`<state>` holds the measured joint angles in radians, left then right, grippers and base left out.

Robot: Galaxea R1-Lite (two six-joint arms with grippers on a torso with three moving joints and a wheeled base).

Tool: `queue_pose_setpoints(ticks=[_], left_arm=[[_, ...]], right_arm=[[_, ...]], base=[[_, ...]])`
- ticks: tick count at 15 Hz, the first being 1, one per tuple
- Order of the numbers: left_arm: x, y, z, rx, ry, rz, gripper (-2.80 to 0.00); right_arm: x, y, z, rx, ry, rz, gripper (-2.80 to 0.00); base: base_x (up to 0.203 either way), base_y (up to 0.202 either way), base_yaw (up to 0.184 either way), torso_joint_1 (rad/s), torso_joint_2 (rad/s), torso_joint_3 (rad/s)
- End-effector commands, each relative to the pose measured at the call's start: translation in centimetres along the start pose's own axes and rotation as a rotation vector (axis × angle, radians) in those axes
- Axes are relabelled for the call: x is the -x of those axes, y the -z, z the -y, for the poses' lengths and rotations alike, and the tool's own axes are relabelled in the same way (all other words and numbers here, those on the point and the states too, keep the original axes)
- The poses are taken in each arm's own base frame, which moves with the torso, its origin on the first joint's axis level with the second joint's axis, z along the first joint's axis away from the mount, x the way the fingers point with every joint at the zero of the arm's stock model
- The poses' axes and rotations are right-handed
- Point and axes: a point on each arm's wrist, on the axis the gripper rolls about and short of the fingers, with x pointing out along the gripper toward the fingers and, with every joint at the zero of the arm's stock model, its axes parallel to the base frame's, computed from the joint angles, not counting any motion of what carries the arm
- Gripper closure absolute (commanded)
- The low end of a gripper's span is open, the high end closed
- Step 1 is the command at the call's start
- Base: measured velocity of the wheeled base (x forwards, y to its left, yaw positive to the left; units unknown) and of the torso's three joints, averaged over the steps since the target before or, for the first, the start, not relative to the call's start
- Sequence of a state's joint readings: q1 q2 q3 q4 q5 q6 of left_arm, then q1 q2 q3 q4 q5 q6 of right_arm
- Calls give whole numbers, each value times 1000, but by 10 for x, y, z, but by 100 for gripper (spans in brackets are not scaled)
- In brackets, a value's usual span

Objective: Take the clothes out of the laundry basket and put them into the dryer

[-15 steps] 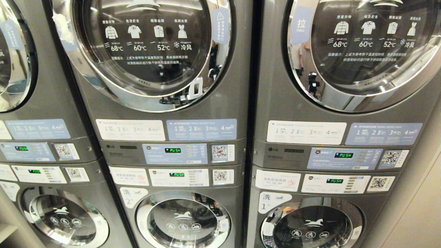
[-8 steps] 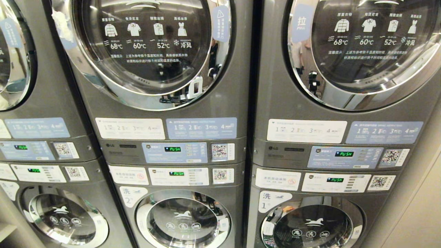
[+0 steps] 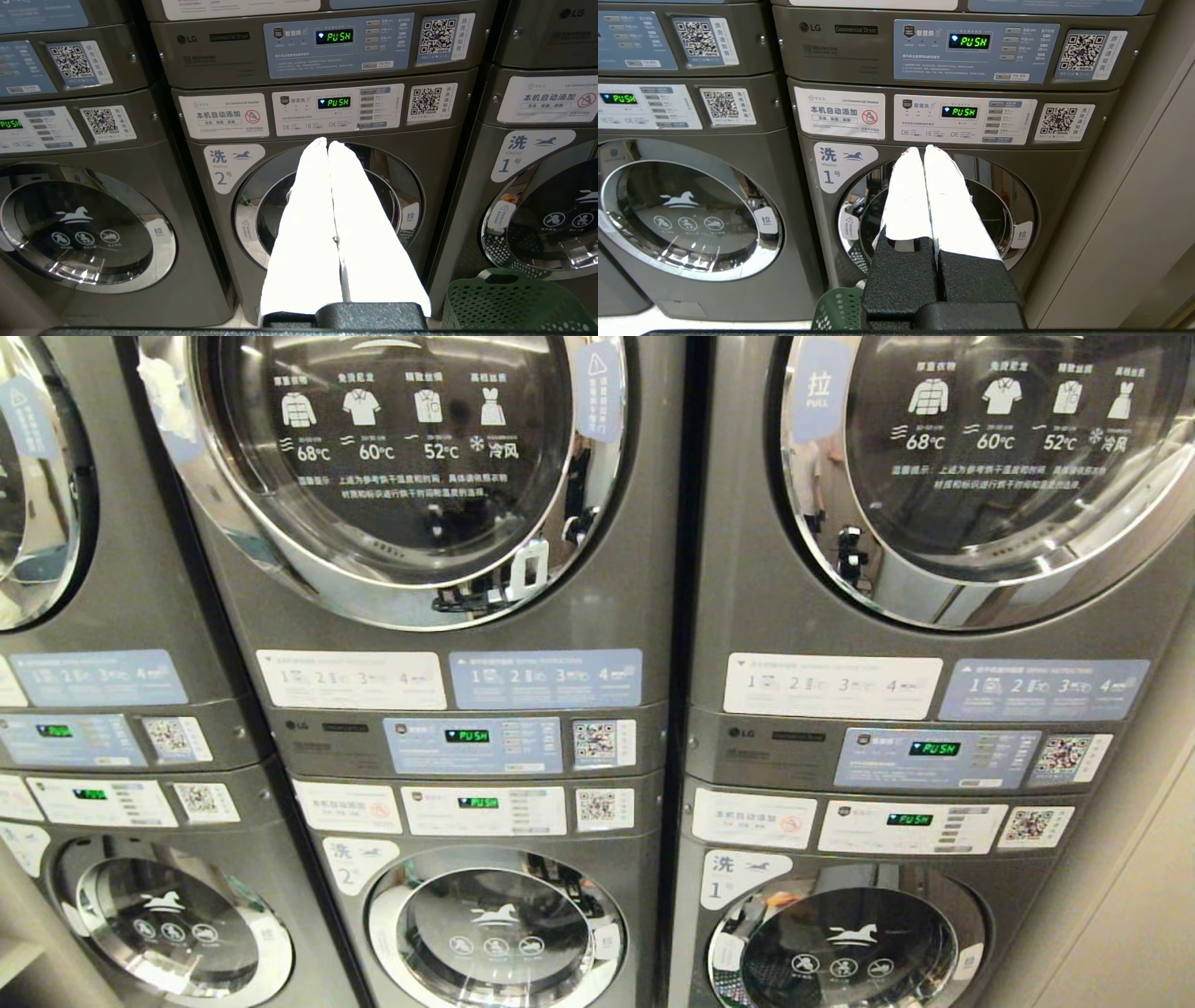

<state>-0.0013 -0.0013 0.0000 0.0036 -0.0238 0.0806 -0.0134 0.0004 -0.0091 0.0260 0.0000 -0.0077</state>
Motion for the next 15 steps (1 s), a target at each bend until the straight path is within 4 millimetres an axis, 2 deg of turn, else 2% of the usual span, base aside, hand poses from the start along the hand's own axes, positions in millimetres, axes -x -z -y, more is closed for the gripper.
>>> queue_pose_setpoints(ticks=[1,15], left_arm=[[0,0,0,-1,1,-2,0],[0,0,-1,57,-26,-1,0]], right_arm=[[0,0,0,0,0,0,0],[0,0,0,-5,0,1,0]], base=[[0,0,0,-51,121,65],[0,0,0,-58,131,67]])
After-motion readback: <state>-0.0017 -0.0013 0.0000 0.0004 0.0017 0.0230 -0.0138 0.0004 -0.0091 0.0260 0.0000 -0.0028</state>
